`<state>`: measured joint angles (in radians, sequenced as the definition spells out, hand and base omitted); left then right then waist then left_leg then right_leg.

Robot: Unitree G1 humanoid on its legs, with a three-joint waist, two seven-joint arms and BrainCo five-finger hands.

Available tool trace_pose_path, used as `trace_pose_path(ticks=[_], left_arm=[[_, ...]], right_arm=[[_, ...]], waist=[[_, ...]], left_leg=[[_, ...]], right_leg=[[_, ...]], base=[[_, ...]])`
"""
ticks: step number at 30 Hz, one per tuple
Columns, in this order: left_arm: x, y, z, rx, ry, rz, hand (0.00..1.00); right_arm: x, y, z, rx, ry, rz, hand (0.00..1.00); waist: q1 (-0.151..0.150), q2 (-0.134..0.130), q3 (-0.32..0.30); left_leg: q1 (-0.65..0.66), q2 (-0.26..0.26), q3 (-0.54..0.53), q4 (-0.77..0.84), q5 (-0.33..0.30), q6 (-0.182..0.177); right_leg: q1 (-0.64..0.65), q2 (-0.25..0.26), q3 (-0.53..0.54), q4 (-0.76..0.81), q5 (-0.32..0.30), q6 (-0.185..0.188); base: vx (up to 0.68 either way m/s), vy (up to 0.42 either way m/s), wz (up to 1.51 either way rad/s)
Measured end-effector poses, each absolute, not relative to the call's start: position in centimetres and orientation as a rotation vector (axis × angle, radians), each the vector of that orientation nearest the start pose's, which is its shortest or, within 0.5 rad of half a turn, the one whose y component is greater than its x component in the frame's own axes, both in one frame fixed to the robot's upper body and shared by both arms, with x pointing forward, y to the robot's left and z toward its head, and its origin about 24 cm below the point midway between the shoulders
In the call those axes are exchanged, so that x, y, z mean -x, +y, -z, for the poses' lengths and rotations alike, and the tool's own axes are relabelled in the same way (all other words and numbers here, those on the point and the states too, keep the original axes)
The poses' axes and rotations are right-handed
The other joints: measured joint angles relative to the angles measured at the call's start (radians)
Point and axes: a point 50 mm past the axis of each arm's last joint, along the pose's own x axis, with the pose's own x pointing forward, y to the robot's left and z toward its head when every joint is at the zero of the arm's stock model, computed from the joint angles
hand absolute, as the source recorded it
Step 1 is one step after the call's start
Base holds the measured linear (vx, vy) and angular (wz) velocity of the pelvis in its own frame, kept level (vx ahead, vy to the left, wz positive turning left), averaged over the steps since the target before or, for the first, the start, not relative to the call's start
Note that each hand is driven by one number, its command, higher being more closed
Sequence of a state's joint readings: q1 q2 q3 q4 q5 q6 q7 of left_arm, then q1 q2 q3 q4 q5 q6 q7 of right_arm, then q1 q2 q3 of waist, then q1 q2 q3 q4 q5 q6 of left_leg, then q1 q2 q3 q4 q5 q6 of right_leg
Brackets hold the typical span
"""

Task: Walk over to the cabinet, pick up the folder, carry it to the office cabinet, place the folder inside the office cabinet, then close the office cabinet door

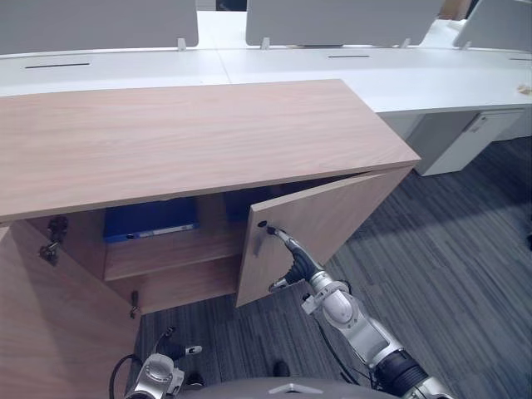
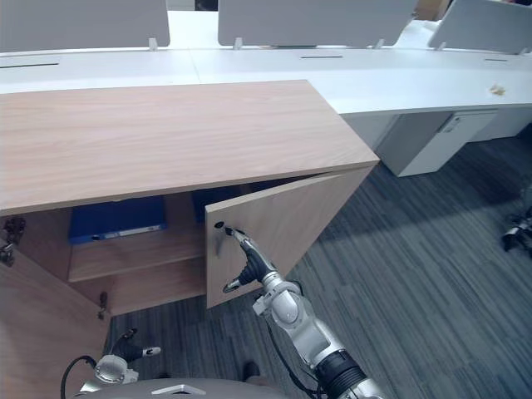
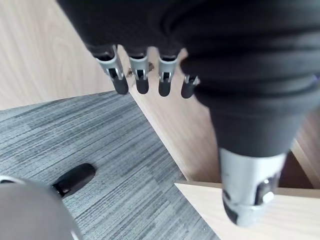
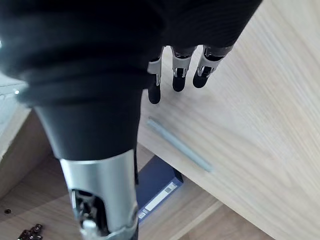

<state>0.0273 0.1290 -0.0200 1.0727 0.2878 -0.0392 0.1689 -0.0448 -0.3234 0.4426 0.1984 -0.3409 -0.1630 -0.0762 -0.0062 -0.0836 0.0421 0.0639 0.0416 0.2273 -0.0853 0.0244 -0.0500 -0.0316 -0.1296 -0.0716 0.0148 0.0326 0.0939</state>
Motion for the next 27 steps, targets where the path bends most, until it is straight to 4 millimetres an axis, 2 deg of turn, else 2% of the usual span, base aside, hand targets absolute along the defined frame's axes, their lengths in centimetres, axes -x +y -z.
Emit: trace_pose_path(ticks=[3,7,10,12,17,22,25,27], left_arm=[[-11.7,20.3,15.4,-0.438,1.029,-0.061,0.00],[-11.6,20.3,15.4,-0.436,1.030,-0.061,0.00],[-11.6,20.3,15.4,-0.436,1.030,-0.061,0.00],[-11.6,20.2,15.4,-0.435,1.030,-0.060,0.00],[-11.4,20.1,15.5,-0.421,1.035,-0.066,0.00],[-11.5,20.0,15.5,-0.394,1.034,-0.078,0.00],[-12.0,20.0,15.3,-0.376,1.018,-0.091,0.00],[-12.1,20.2,15.1,-0.361,1.006,-0.107,0.00]], right_arm=[[-23.7,-12.6,1.2,0.663,0.054,-0.389,0.00],[-22.8,-14.2,3.5,0.640,0.184,-0.325,0.00],[-21.0,-15.3,6.2,0.607,0.328,-0.282,0.00],[-19.1,-16.1,8.7,0.585,0.471,-0.258,0.00],[-15.5,-18.0,12.2,0.538,0.718,-0.177,0.00],[-14.4,-19.6,13.1,0.499,0.809,-0.057,0.00],[-14.2,-20.1,13.3,0.435,0.839,0.006,0.00],[-13.2,-20.3,13.9,0.382,0.897,0.052,0.00]], waist=[[0.001,0.015,0.008],[-0.002,0.020,0.010],[-0.004,0.020,0.011],[-0.004,0.023,0.012],[-0.012,0.029,0.017],[-0.017,0.043,0.038],[-0.022,0.039,0.058],[-0.020,0.034,0.063]], left_leg=[[-0.011,0.001,-0.016,0.000,0.006,0.000],[-0.011,0.002,-0.034,-0.001,0.008,-0.001],[-0.012,0.002,-0.039,-0.001,0.008,-0.001],[-0.012,0.002,-0.038,-0.001,0.008,-0.001],[-0.001,0.003,-0.031,-0.001,0.006,-0.002],[-0.001,0.003,0.013,-0.001,0.002,-0.004],[-0.039,0.003,0.018,0.006,0.010,0.001],[-0.052,0.004,-0.012,0.006,0.013,-0.002]], right_leg=[[0.000,0.000,-0.021,0.000,-0.002,0.002],[0.012,0.000,-0.032,-0.005,-0.004,0.006],[0.015,-0.001,-0.041,-0.007,-0.007,0.008],[0.017,-0.001,-0.042,-0.008,-0.007,0.008],[0.031,0.000,-0.037,-0.016,-0.007,0.007],[-0.004,0.003,0.011,0.008,-0.004,0.009],[-0.079,0.004,0.038,0.085,-0.029,0.011],[-0.095,-0.002,0.015,0.130,-0.059,0.022]], base=[[-0.02,-0.022,0.19],[-0.01,-0.012,0.12],[0.00,-0.004,0.05],[0.00,0.000,0.00],[-0.01,-0.001,-0.01],[-0.07,0.006,-0.28],[-0.06,-0.006,-0.08],[-0.01,-0.044,0.43]])
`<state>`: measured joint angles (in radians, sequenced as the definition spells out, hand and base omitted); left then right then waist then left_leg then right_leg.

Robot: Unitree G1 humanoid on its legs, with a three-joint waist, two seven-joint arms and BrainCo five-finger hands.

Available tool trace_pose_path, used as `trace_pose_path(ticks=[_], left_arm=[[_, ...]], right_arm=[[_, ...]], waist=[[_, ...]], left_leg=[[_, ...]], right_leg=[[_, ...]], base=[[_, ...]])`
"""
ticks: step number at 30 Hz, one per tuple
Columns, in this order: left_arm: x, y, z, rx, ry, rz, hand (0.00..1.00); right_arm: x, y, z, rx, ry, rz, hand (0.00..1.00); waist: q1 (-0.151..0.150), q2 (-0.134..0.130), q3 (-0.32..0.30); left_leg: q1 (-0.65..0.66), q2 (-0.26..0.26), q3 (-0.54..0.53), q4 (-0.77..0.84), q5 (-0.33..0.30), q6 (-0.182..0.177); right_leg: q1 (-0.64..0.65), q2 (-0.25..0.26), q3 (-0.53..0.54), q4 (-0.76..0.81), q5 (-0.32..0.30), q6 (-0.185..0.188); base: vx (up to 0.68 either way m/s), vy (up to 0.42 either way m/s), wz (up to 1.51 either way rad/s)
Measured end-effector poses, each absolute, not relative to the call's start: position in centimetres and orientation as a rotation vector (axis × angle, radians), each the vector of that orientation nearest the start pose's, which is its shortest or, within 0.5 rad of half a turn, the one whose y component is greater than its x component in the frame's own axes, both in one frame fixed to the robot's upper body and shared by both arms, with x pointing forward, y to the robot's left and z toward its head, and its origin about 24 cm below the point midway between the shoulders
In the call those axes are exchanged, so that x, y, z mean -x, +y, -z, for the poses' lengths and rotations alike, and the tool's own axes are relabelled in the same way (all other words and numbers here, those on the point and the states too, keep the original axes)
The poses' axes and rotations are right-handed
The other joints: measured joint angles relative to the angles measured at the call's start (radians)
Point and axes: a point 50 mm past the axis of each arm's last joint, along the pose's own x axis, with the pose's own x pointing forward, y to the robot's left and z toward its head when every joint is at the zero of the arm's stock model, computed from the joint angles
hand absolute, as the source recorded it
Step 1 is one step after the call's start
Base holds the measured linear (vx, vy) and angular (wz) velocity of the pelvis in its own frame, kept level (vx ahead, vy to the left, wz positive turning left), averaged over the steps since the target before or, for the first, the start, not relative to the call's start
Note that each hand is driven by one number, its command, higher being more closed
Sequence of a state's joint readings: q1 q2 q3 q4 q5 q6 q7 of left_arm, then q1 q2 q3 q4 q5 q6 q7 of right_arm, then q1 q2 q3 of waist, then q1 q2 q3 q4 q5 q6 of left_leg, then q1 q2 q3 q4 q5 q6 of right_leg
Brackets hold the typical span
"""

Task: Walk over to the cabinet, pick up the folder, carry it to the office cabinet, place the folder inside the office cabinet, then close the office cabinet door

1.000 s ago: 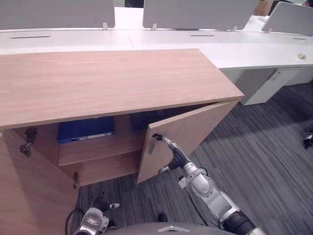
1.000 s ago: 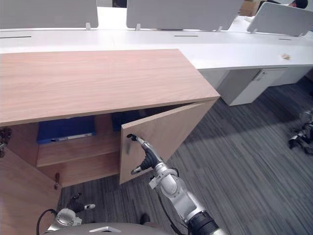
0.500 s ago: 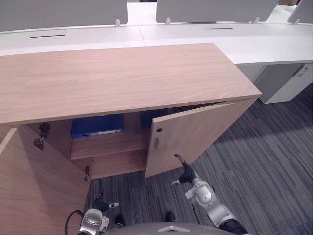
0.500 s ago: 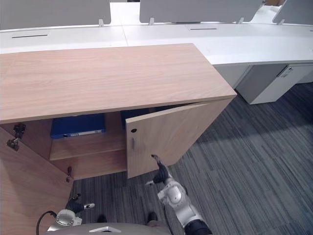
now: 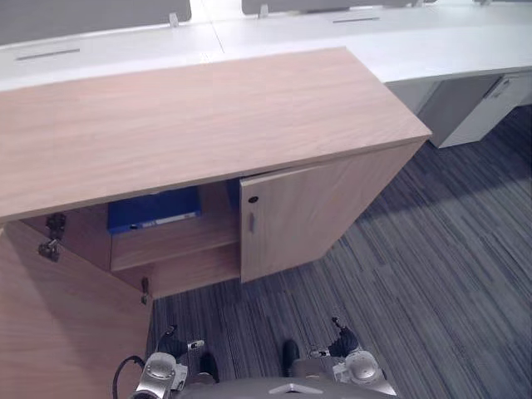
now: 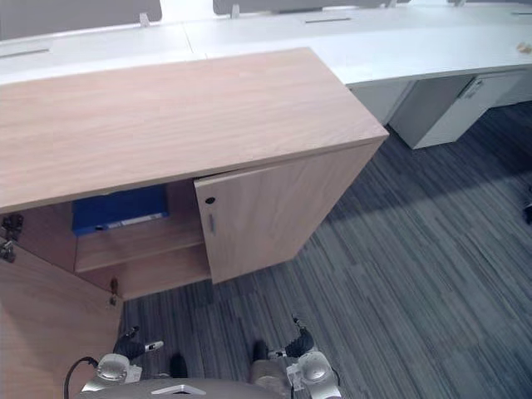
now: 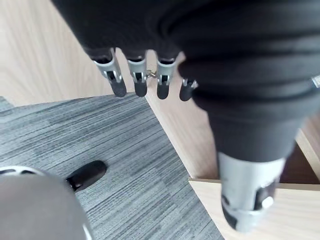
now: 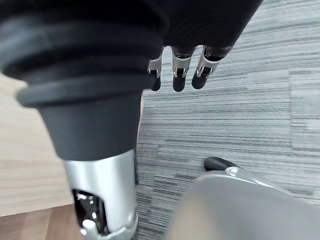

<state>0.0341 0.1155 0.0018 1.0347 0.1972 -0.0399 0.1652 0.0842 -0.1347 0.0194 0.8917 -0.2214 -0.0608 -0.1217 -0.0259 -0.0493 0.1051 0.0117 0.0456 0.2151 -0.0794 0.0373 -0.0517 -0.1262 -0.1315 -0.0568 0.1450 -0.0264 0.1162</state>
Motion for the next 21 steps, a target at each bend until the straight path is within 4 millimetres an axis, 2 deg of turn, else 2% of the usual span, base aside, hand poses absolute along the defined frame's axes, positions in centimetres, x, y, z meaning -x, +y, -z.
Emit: trace_pose_path(ticks=[2,6,8,11,13,14,16,17,18,19,20,21], left_arm=[[-12.1,20.3,15.1,-0.349,1.004,-0.121,0.00],[-12.1,20.6,15.0,-0.299,0.999,-0.170,0.00],[-11.8,20.9,14.9,-0.271,0.993,-0.203,0.00],[-12.2,20.4,14.9,-0.236,0.984,-0.221,0.00],[-12.6,20.0,14.7,-0.210,0.964,-0.227,0.00],[-12.6,19.9,14.6,-0.204,0.958,-0.228,0.00],[-12.6,19.9,14.6,-0.153,0.953,-0.274,0.00],[-12.4,19.7,14.7,-0.147,0.959,-0.272,0.00],[-11.9,19.5,14.9,-0.139,0.971,-0.272,0.00],[-11.7,19.3,15.0,-0.133,0.978,-0.272,0.00],[-11.4,19.1,15.1,-0.121,0.988,-0.276,0.00],[-11.0,19.5,15.2,-0.105,0.995,-0.304,0.00]], right_arm=[[-12.8,-20.5,14.0,0.376,0.906,0.074,0.00],[-12.5,-20.6,14.1,0.375,0.911,0.092,0.00],[-13.6,-20.3,13.7,0.373,0.880,0.087,0.00],[-15.5,-20.2,13.0,0.369,0.824,0.103,0.00],[-16.5,-20.0,12.6,0.364,0.798,0.099,0.00],[-16.5,-20.0,12.6,0.365,0.796,0.100,0.00],[-16.7,-20.0,12.4,0.347,0.786,0.120,0.00],[-16.5,-20.2,12.5,0.345,0.790,0.128,0.00],[-15.8,-20.5,12.7,0.339,0.807,0.146,0.00],[-15.5,-20.7,12.8,0.334,0.815,0.156,0.00],[-15.1,-21.1,12.9,0.330,0.828,0.174,0.00],[-14.7,-20.9,13.2,0.312,0.848,0.186,0.00]], waist=[[0.001,0.000,0.000],[0.015,-0.002,-0.002],[0.034,0.008,0.001],[0.035,0.033,0.026],[0.024,0.041,0.032],[0.025,0.041,0.032],[0.021,0.027,0.041],[0.013,0.016,0.046],[0.005,0.024,0.042],[0.005,0.031,0.038],[0.006,0.052,0.025],[0.011,0.047,0.018]], left_leg=[[-0.008,0.002,-0.048,0.000,0.000,0.001],[-0.035,-0.004,-0.140,0.000,0.029,-0.007],[-0.076,0.009,-0.193,0.001,0.052,-0.016],[-0.109,0.013,-0.254,0.006,0.091,-0.036],[-0.191,0.002,-0.270,0.073,0.120,-0.044],[-0.191,0.001,-0.271,0.029,0.172,-0.050],[-0.197,-0.002,-0.098,0.223,-0.005,-0.001],[-0.175,-0.004,-0.048,0.289,-0.068,0.010],[-0.117,0.000,-0.023,0.278,-0.105,-0.002],[-0.088,0.000,-0.023,0.238,-0.110,-0.007],[-0.049,0.002,-0.035,0.151,-0.097,0.016],[-0.028,-0.012,-0.047,0.076,-0.046,0.021]], right_leg=[[0.003,-0.003,-0.016,0.037,-0.039,0.013],[0.020,0.004,0.011,0.075,-0.093,0.002],[0.020,0.019,-0.040,0.055,-0.089,-0.014],[0.011,0.026,-0.090,0.080,-0.107,-0.038],[-0.017,0.031,-0.086,0.110,-0.122,-0.066],[-0.013,0.030,-0.096,0.099,-0.124,-0.066],[0.001,-0.022,-0.183,0.100,-0.120,-0.074],[0.022,-0.033,-0.207,0.093,-0.117,-0.070],[0.048,-0.037,-0.234,0.077,-0.110,-0.064],[0.057,-0.033,-0.244,0.069,-0.106,-0.059],[0.062,-0.019,-0.257,0.052,-0.096,-0.053],[0.069,-0.016,-0.258,0.015,-0.069,-0.048]], base=[[0.03,-0.042,0.76],[0.05,-0.026,0.79],[0.01,-0.068,0.66],[-0.02,-0.047,0.77],[-0.08,-0.035,1.01],[-0.14,0.000,1.04],[-0.13,-0.023,1.03],[-0.08,-0.023,0.85],[-0.08,0.019,0.68],[-0.06,0.048,0.55],[-0.05,0.060,0.33],[-0.06,0.064,0.30]])
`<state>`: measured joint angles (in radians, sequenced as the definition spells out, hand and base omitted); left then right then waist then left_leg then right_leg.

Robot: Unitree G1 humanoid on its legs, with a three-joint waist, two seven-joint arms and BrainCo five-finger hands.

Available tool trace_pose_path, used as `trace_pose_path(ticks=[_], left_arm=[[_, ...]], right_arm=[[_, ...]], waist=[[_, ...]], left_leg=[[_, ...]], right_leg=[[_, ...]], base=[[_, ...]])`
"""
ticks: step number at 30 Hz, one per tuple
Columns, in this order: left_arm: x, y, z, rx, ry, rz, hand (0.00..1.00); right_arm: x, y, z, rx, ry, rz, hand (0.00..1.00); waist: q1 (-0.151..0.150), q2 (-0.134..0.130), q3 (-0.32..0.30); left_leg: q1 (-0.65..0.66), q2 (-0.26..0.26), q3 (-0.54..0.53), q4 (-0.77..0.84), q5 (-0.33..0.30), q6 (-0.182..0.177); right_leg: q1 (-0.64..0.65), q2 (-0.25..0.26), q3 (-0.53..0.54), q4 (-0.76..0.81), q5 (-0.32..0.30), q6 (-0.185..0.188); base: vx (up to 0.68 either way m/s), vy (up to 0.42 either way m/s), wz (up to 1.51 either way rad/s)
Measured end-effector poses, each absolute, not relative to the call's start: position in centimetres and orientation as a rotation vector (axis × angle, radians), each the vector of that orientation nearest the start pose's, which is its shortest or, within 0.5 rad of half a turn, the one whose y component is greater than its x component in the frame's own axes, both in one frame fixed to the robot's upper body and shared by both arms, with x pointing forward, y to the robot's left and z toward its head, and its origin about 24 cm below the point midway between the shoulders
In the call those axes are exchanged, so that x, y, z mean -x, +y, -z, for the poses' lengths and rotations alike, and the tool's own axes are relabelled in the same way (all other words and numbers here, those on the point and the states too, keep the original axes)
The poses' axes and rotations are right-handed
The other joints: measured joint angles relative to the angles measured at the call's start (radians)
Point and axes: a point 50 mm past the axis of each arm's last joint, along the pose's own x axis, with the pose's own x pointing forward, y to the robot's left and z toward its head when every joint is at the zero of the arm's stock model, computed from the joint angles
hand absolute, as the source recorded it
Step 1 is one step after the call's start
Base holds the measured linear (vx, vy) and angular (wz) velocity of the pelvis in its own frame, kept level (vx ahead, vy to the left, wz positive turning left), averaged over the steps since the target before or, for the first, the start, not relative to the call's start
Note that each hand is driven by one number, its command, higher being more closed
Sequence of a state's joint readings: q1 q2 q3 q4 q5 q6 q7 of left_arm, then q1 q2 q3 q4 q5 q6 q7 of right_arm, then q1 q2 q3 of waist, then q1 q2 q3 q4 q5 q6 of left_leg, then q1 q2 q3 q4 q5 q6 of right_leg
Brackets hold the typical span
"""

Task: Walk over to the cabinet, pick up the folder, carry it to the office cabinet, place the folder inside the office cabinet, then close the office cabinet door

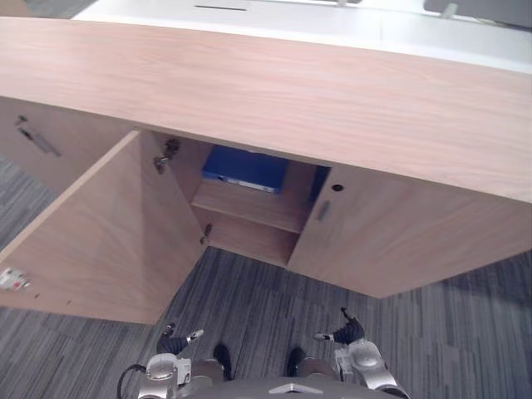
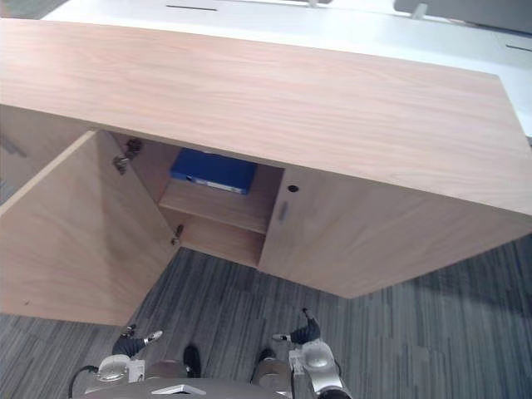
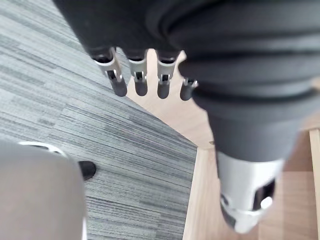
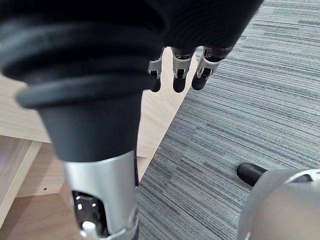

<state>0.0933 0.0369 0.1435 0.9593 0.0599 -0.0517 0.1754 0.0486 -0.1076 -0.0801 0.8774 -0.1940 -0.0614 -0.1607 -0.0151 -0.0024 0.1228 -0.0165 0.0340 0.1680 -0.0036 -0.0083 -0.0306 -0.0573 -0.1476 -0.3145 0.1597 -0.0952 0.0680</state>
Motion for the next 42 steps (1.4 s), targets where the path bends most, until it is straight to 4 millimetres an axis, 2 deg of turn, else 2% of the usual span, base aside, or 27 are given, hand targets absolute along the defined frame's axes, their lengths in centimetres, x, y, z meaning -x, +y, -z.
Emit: trace_pose_path(ticks=[3,8,13,16,18,19,21,23,24,27,30,36,42], left_arm=[[-10.4,20.8,15.2,-0.054,1.005,-0.397,0.00],[-8.7,22.6,15.2,-0.007,1.023,-0.539,0.00],[-8.5,25.0,14.1,0.101,0.933,-0.753,0.00],[-8.9,27.7,12.4,0.146,0.792,-0.905,0.00],[-10.0,30.1,10.3,0.139,0.660,-0.975,0.00],[-10.3,30.7,9.7,0.130,0.625,-0.983,0.00],[-11.9,32.7,7.3,0.081,0.495,-0.991,0.00],[-12.9,33.7,5.9,0.050,0.426,-0.990,0.00],[-14.0,34.5,4.5,0.026,0.358,-0.981,0.00],[-15.6,35.0,2.8,0.003,0.275,-0.958,0.00],[-16.7,34.9,2.2,-0.015,0.252,-0.921,0.00],[-18.0,34.2,1.2,-0.080,0.214,-0.828,0.00],[-18.2,34.4,0.8,-0.115,0.214,-0.813,0.00]], right_arm=[[-14.5,-20.3,13.5,0.283,0.861,0.188,0.00],[-14.1,-20.5,13.7,0.277,0.880,0.201,0.00],[-14.3,-20.5,13.7,0.278,0.886,0.202,0.00],[-14.3,-20.7,13.7,0.280,0.884,0.208,0.00],[-14.3,-20.9,13.6,0.278,0.883,0.218,0.00],[-14.3,-20.9,13.6,0.277,0.883,0.221,0.00],[-14.3,-21.2,13.6,0.286,0.883,0.233,0.00],[-14.3,-21.3,13.6,0.291,0.882,0.234,0.00],[-14.3,-21.4,13.5,0.306,0.881,0.222,0.00],[-14.4,-21.4,13.5,0.323,0.878,0.205,0.00],[-14.4,-21.4,13.5,0.322,0.878,0.204,0.00],[-14.3,-21.4,13.5,0.321,0.882,0.198,0.00],[-13.8,-21.4,13.7,0.323,0.896,0.180,0.00]], waist=[[0.006,-0.019,0.001],[0.006,-0.018,-0.009],[0.016,-0.018,-0.014],[0.022,-0.017,-0.014],[0.028,-0.017,-0.016],[0.029,-0.017,-0.017],[0.033,-0.017,-0.017],[0.035,-0.017,-0.017],[0.040,-0.019,-0.018],[0.041,-0.023,-0.021],[0.041,-0.027,-0.023],[0.042,-0.034,-0.028],[0.050,-0.040,-0.031]], left_leg=[[0.000,-0.017,-0.033,-0.060,0.049,0.019],[0.043,-0.040,-0.065,-0.078,0.063,0.035],[0.047,-0.044,-0.086,-0.081,0.071,0.037],[0.061,-0.042,-0.091,-0.082,0.071,0.036],[0.067,-0.038,-0.091,-0.082,0.071,0.036],[0.067,-0.038,-0.091,-0.082,0.071,0.036],[0.068,-0.036,-0.092,-0.083,0.072,0.036],[0.069,-0.036,-0.091,-0.083,0.072,0.036],[0.069,-0.037,-0.091,-0.083,0.072,0.036],[0.069,-0.037,-0.090,-0.083,0.072,0.036],[0.070,-0.036,-0.087,-0.083,0.071,0.036],[0.072,-0.028,-0.074,-0.083,0.068,0.031],[0.072,-0.018,-0.058,-0.083,0.065,0.026]], right_leg=[[0.027,0.010,-0.027,-0.084,0.055,0.008],[0.087,-0.002,-0.045,-0.100,0.057,0.014],[0.101,0.002,-0.052,-0.106,0.058,0.013],[0.124,0.010,-0.052,-0.115,0.059,0.011],[0.131,0.014,-0.052,-0.119,0.059,0.008],[0.131,0.015,-0.052,-0.119,0.059,0.007],[0.132,0.017,-0.051,-0.120,0.060,0.006],[0.133,0.017,-0.051,-0.121,0.061,0.005],[0.133,0.018,-0.049,-0.122,0.063,0.002],[0.133,0.019,-0.045,-0.124,0.064,0.000],[0.133,0.021,-0.039,-0.126,0.065,-0.002],[0.133,0.033,-0.010,-0.135,0.068,-0.006],[0.127,0.044,0.007,-0.139,0.069,-0.010]], base=[[-0.08,0.065,0.23],[-0.05,0.054,0.20],[-0.04,0.015,0.13],[-0.01,-0.007,0.04],[0.00,0.000,0.00],[0.00,0.000,0.00],[0.00,0.000,0.00],[0.00,0.000,0.00],[0.00,0.000,0.00],[0.00,0.000,0.00],[0.00,-0.001,-0.02],[-0.01,-0.009,-0.06],[-0.01,-0.012,-0.07]])
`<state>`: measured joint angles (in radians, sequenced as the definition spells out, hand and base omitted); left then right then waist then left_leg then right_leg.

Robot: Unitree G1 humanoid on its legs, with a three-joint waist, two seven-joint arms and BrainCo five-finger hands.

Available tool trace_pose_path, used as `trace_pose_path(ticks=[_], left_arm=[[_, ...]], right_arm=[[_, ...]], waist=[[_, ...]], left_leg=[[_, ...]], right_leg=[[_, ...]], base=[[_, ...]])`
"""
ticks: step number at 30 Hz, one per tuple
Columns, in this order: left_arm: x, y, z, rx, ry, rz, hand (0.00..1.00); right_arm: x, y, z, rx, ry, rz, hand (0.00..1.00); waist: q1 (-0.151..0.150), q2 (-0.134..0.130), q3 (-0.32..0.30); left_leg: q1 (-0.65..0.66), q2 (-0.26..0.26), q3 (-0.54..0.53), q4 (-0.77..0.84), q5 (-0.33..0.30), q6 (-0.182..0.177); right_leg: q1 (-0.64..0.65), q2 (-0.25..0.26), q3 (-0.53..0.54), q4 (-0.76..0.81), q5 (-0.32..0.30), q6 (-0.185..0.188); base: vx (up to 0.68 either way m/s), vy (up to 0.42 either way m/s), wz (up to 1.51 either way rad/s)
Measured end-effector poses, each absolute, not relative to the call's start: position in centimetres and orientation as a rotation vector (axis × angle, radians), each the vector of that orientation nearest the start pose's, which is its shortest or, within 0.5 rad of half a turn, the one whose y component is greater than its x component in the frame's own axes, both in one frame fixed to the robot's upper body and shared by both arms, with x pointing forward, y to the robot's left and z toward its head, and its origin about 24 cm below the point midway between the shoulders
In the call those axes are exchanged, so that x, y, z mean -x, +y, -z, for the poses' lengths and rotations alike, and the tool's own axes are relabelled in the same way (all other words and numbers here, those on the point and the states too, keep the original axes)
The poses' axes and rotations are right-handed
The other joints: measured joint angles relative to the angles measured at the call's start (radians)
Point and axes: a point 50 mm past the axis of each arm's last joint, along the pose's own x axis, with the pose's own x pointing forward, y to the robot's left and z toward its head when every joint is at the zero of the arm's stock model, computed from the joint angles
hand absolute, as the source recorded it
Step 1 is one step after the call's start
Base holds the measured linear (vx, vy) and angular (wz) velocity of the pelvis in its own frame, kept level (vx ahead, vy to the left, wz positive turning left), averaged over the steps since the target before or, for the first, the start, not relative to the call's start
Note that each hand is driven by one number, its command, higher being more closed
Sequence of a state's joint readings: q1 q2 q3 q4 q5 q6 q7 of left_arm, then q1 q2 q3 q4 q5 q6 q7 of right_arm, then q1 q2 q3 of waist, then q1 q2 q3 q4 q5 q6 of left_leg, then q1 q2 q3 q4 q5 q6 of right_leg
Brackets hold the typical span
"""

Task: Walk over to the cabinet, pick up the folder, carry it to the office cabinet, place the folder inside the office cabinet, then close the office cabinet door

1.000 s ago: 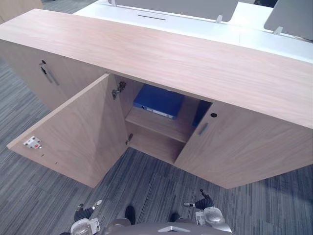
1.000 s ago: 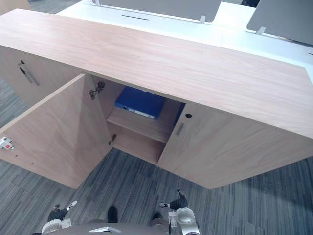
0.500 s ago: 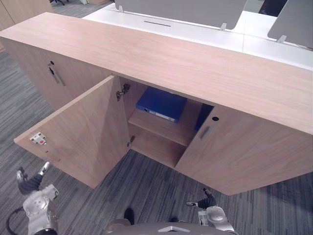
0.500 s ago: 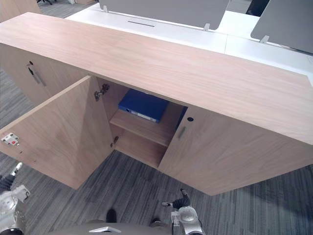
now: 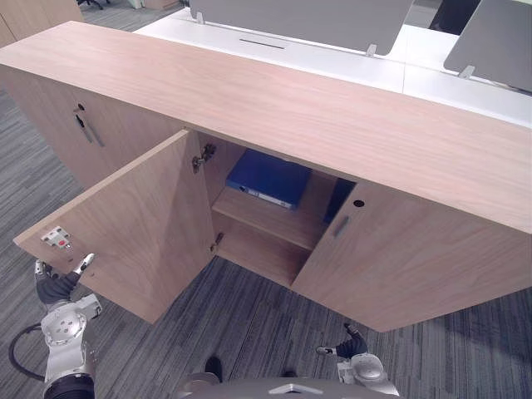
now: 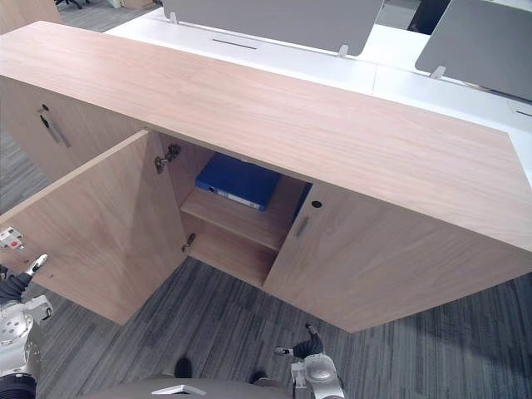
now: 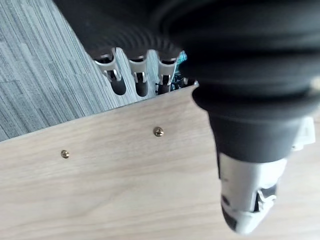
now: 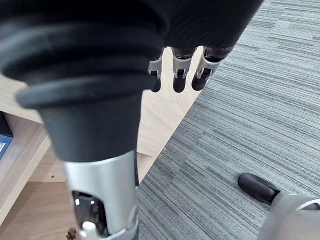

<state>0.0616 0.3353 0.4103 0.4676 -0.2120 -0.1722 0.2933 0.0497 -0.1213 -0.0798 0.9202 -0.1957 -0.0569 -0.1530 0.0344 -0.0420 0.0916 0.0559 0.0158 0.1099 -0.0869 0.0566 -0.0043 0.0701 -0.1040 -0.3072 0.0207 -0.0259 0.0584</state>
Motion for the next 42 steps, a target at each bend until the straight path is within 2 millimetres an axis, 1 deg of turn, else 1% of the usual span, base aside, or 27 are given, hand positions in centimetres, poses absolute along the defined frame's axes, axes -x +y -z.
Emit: trace_pose_path(ticks=[4,8,13,16,20,21,22,24,26,28,29,31,33,35,37,40,41,42], left_arm=[[-18.2,34.2,0.8,-0.119,0.215,-0.803,0.00],[-17.6,33.3,1.0,-0.136,0.220,-0.762,0.00],[-15.9,30.9,1.8,-0.120,0.234,-0.690,0.00],[-15.5,29.9,2.5,-0.119,0.266,-0.629,0.00],[-14.2,27.8,4.3,-0.099,0.357,-0.511,0.00],[-14.0,26.9,4.8,-0.094,0.381,-0.458,0.00],[-14.0,26.6,4.9,-0.096,0.388,-0.436,0.00],[-13.8,24.1,6.1,-0.097,0.444,-0.298,0.00],[-13.8,22.3,6.8,-0.103,0.476,-0.197,0.00],[-13.9,19.5,7.4,-0.099,0.504,-0.062,0.00],[-13.9,18.8,7.5,-0.093,0.506,-0.034,0.00],[-14.0,17.2,7.8,-0.073,0.516,0.027,0.00],[-14.5,16.6,7.8,-0.073,0.506,0.054,0.00],[-15.0,16.6,7.6,-0.085,0.494,0.061,0.00],[-15.6,16.4,7.8,-0.092,0.496,0.070,0.00],[-16.1,16.0,7.9,-0.103,0.500,0.086,0.00],[-16.4,15.8,8.0,-0.118,0.503,0.096,0.00],[-16.9,15.6,8.0,-0.124,0.501,0.103,0.00]], right_arm=[[-13.6,-21.4,13.8,0.327,0.902,0.179,0.00],[-13.1,-21.5,13.9,0.329,0.915,0.178,0.00],[-12.7,-21.5,14.1,0.329,0.927,0.178,0.00],[-12.4,-21.5,14.2,0.329,0.933,0.176,0.00],[-12.2,-21.4,14.3,0.344,0.950,0.155,0.00],[-12.1,-21.4,14.3,0.351,0.956,0.148,0.00],[-12.0,-21.3,14.4,0.355,0.957,0.143,0.00],[-12.0,-20.9,14.4,0.364,0.957,0.121,0.00],[-12.1,-20.9,14.4,0.365,0.954,0.117,0.00],[-12.4,-20.8,14.4,0.364,0.948,0.117,0.00],[-12.4,-20.7,14.3,0.364,0.947,0.116,0.00],[-12.3,-20.7,14.4,0.362,0.950,0.117,0.00],[-12.1,-20.7,14.4,0.362,0.953,0.117,0.00],[-11.9,-20.9,14.5,0.365,0.959,0.121,0.00],[-11.6,-21.2,14.5,0.372,0.971,0.125,0.00],[-11.1,-21.3,14.6,0.375,0.985,0.128,0.00],[-11.0,-21.3,14.7,0.376,0.993,0.129,0.00],[-10.9,-21.4,14.7,0.376,1.000,0.130,0.00]], waist=[[0.008,0.000,0.000],[0.019,0.000,0.000],[0.033,0.005,0.000],[0.037,0.010,-0.003],[0.038,0.018,-0.008],[0.037,0.019,-0.009],[0.036,0.019,-0.009],[0.016,0.019,-0.011],[0.006,0.020,-0.013],[-0.012,0.021,-0.014],[-0.016,0.022,-0.017],[-0.038,0.021,-0.037],[-0.051,0.023,-0.040],[-0.060,0.025,-0.042],[-0.071,0.034,-0.048],[-0.085,0.040,-0.055],[-0.094,0.041,-0.055],[-0.097,0.041,-0.056]], left_leg=[[0.000,0.001,0.006,0.000,-0.001,-0.001],[0.002,0.001,0.015,0.000,-0.001,-0.002],[0.013,-0.002,0.026,0.000,-0.001,-0.001],[0.013,-0.002,0.029,0.000,0.000,-0.002],[0.013,-0.004,0.049,0.000,0.003,-0.003],[0.013,-0.006,0.058,0.000,0.002,-0.001],[0.013,-0.007,0.060,0.000,0.002,0.000],[0.015,-0.016,0.082,0.000,0.000,0.002],[0.019,-0.021,0.098,0.000,-0.002,0.006],[0.034,-0.025,0.142,0.000,-0.010,0.016],[0.037,-0.026,0.153,0.000,-0.013,0.019],[0.041,-0.028,0.196,0.000,-0.022,0.022],[0.055,-0.028,0.231,0.000,-0.030,0.017],[0.062,-0.026,0.254,0.000,-0.036,0.015],[0.070,-0.024,0.286,0.000,-0.047,0.014],[0.070,-0.024,0.307,0.000,-0.058,0.010],[0.070,-0.024,0.311,0.001,-0.063,0.009],[0.068,-0.023,0.316,0.001,-0.067,0.008]], right_leg=[[-0.002,0.003,0.019,-0.001,0.003,0.000],[-0.005,0.003,0.028,-0.001,0.003,-0.001],[-0.002,0.003,0.049,0.000,0.012,0.003],[-0.003,0.003,0.061,0.002,0.010,0.001],[-0.025,0.006,0.130,0.005,0.007,0.015],[-0.031,0.006,0.158,0.005,0.008,0.017],[-0.032,0.006,0.167,0.005,0.009,0.018],[-0.039,0.005,0.205,0.002,0.014,0.026],[-0.044,0.004,0.234,-0.001,0.020,0.034],[-0.050,0.004,0.284,-0.008,0.025,0.034],[-0.051,0.005,0.297,-0.011,0.028,0.035],[-0.066,0.006,0.333,-0.018,0.039,0.034],[-0.066,0.007,0.360,-0.027,0.051,0.033],[-0.068,0.012,0.383,-0.031,0.053,0.032],[-0.074,0.018,0.412,-0.035,0.056,0.028],[-0.080,0.021,0.432,-0.045,0.065,0.029],[-0.083,0.021,0.433,-0.049,0.072,0.028],[-0.087,0.022,0.433,-0.052,0.080,0.029]], base=[[0.00,-0.003,-0.05],[0.00,0.002,-0.01],[-0.02,0.007,-0.06],[-0.07,0.007,0.03],[-0.09,0.027,-0.11],[-0.05,0.033,-0.18],[-0.06,0.064,-0.17],[-0.06,0.075,-0.24],[-0.03,0.069,-0.37],[-0.02,0.087,-0.56],[-0.01,0.072,-0.54],[0.01,0.052,-0.56],[0.01,0.034,-0.57],[0.02,0.012,-0.45],[0.04,0.002,-0.40],[0.06,-0.004,-0.26],[0.06,-0.018,-0.18],[0.06,-0.022,-0.14]])
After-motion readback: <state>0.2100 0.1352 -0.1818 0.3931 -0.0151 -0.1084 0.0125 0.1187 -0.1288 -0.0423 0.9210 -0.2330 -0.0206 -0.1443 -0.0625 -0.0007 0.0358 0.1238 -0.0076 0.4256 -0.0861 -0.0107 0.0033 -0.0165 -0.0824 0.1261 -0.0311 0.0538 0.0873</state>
